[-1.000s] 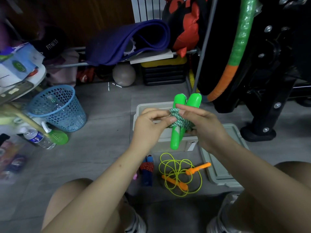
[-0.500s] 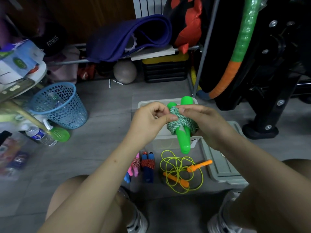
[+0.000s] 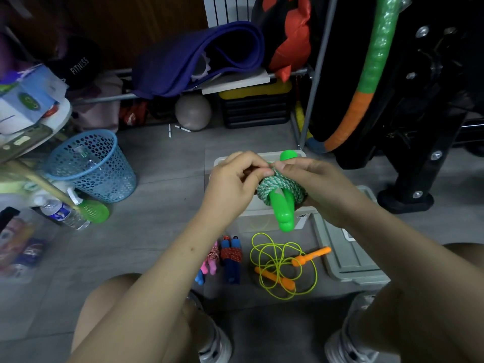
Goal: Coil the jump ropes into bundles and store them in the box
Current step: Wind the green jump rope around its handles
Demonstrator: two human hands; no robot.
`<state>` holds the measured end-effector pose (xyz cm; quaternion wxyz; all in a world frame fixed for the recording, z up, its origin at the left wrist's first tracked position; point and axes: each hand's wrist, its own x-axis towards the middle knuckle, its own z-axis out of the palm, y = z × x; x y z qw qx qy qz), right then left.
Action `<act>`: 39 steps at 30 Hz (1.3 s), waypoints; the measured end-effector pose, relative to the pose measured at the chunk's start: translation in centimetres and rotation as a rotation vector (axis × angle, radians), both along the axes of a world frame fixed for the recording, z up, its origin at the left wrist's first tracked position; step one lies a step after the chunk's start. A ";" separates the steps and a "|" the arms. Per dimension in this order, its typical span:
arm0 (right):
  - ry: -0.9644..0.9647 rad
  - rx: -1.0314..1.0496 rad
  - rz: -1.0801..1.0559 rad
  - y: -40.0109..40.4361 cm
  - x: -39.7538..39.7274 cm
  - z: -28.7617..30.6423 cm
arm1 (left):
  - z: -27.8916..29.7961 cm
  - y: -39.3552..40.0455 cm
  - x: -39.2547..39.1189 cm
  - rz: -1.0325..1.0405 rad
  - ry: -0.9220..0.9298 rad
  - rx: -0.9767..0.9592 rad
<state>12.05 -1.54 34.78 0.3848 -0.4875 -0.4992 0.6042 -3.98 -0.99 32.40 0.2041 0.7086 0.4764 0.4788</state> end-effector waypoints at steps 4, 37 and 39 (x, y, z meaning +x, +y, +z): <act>-0.022 0.023 0.041 0.0 0.4 0.0 | -0.4 0.3 0.0 0.022 0.060 0.142; -0.272 0.577 -0.274 0.0 -1.1 -4.5 | 0.0 -0.6 1.6 -0.027 -0.708 -0.686; -0.228 0.554 -0.293 0.0 -1.1 -4.3 | 0.1 -0.5 1.8 -0.026 -0.694 -0.671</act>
